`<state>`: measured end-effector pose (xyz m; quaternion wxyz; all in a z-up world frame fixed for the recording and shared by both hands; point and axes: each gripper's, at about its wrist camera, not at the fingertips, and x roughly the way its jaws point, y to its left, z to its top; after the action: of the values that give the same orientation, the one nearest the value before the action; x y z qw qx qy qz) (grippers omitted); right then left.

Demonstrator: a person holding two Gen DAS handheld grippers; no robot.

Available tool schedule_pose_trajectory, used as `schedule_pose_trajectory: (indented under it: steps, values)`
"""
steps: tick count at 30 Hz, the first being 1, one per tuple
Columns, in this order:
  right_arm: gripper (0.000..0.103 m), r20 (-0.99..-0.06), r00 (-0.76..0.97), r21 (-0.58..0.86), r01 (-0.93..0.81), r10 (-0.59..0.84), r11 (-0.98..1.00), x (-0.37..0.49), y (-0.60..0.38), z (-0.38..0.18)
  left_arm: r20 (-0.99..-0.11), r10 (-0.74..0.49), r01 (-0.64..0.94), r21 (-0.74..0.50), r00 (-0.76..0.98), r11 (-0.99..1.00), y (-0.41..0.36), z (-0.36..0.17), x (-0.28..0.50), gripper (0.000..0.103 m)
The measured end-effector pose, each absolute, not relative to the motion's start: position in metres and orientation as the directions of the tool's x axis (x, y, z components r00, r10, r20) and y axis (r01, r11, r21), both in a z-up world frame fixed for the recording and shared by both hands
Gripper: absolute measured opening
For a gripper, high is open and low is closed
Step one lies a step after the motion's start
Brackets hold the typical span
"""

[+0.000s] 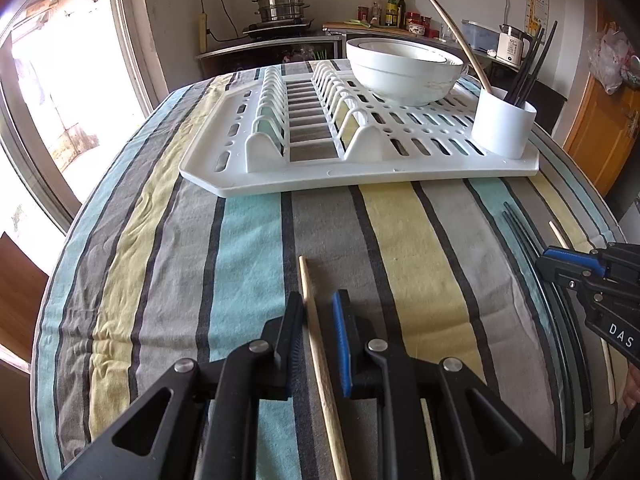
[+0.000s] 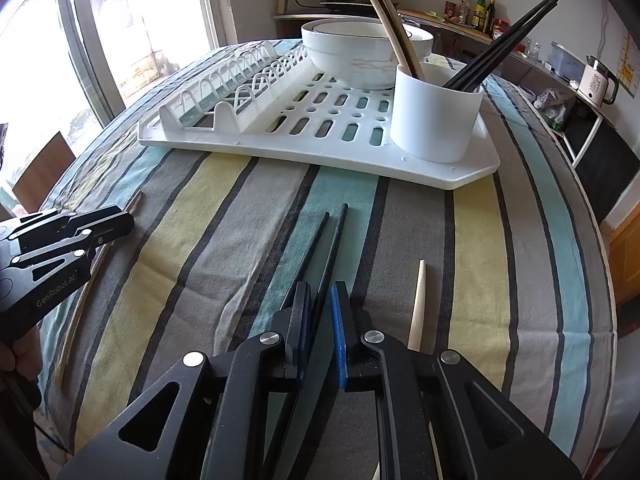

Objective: Organize utensils
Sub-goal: 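Grasp a wooden chopstick with the left tool while the right tool grasps a black chopstick, then lift both held chopsticks upright and carry them over the white cup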

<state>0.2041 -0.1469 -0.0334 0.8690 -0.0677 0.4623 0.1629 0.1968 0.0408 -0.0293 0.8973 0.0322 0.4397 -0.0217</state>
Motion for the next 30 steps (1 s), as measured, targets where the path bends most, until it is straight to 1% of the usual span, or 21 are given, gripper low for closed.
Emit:
schedule_pose_trajectory:
  steps: [3,5,11,16,22,30]
  values:
    - [0.006,-0.823,0.520,0.044,-0.345,0.230,0.938,0.204,-0.148,-0.034,-0.789,-0.008,0.079,0.051,0.615,0.996,0.036,-0.029,0.196,0.007]
    - [0.006,-0.823,0.511,0.070,-0.345,0.250,0.936,0.206,-0.151,-0.034,-0.788,0.005,0.084,0.072,0.615,0.994,0.032,-0.029,0.197,0.006]
    - [0.005,-0.797,0.519,0.139,-0.338,0.308,0.931,0.203,-0.165,-0.024,-0.794,-0.034,0.102,0.035,0.607,0.994,0.032,-0.027,0.197,0.006]
    - [0.005,-0.754,0.546,0.201,-0.339,0.366,0.919,0.198,-0.178,-0.009,-0.776,-0.071,0.112,0.000,0.626,0.994,0.032,-0.014,0.191,0.006]
    - [0.005,-0.696,0.586,0.251,-0.344,0.416,0.905,0.190,-0.193,0.013,-0.738,-0.107,0.127,-0.029,0.667,0.991,0.031,0.013,0.182,0.006]
    - [0.005,-0.613,0.655,0.274,-0.348,0.442,0.897,0.176,-0.212,0.048,-0.673,-0.141,0.154,-0.040,0.726,0.987,0.025,0.051,0.168,0.006]
